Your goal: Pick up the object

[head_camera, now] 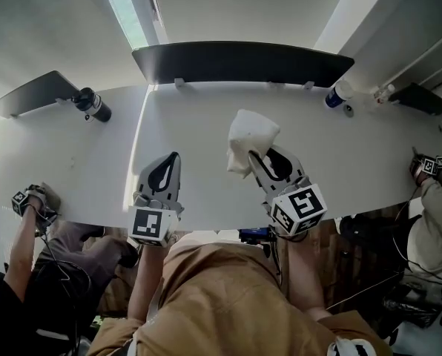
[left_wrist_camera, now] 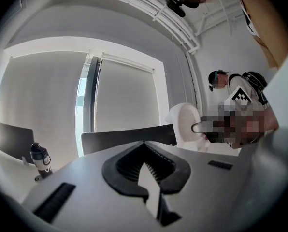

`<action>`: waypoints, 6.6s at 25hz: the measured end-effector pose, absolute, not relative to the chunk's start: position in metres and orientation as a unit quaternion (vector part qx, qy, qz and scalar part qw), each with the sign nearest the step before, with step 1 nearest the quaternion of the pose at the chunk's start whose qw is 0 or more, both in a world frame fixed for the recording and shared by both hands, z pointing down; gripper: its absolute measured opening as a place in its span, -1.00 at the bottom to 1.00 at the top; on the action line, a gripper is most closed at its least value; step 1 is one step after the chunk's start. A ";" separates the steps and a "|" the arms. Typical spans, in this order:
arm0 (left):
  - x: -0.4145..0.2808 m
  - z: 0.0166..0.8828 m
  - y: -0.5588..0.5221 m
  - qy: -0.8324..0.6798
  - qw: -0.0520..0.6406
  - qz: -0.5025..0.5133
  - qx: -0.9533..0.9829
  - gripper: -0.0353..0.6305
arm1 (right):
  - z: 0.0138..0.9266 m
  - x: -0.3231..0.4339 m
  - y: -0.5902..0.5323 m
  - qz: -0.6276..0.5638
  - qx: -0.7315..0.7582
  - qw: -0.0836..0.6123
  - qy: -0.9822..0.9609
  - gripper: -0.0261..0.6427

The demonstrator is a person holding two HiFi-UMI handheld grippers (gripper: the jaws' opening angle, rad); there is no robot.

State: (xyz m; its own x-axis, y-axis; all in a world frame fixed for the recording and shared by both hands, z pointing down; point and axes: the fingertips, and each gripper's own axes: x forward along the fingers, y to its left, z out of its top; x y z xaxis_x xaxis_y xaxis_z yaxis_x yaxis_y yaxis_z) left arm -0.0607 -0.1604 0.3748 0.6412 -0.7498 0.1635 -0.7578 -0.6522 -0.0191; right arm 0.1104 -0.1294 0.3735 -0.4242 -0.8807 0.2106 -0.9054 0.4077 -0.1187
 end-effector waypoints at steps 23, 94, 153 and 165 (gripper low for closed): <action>-0.064 0.367 -0.161 -0.428 0.030 0.080 0.900 -0.88 | 0.327 0.151 -0.114 0.024 0.623 0.006 -0.782 -0.53; -0.053 0.357 -0.195 -0.463 -0.018 0.051 0.885 -0.88 | 0.344 0.159 -0.119 0.021 0.638 -0.010 -0.770 -0.53; -0.069 0.376 -0.192 -0.447 0.018 0.078 0.891 -0.88 | 0.363 0.164 -0.119 0.123 0.658 -0.041 -0.742 -0.53; -0.066 0.383 -0.189 -0.434 0.023 0.085 0.897 -0.88 | 0.367 0.166 -0.120 0.125 0.659 -0.038 -0.741 -0.53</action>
State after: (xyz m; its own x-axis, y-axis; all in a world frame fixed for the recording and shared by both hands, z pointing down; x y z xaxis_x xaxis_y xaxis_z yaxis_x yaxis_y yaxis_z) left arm -0.0661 -0.1894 0.3826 0.6088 -0.7746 0.1714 -0.7823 -0.6221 -0.0331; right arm 0.1658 -0.1200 0.3670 -0.1295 -0.9856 0.1087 -0.9667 0.1011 -0.2352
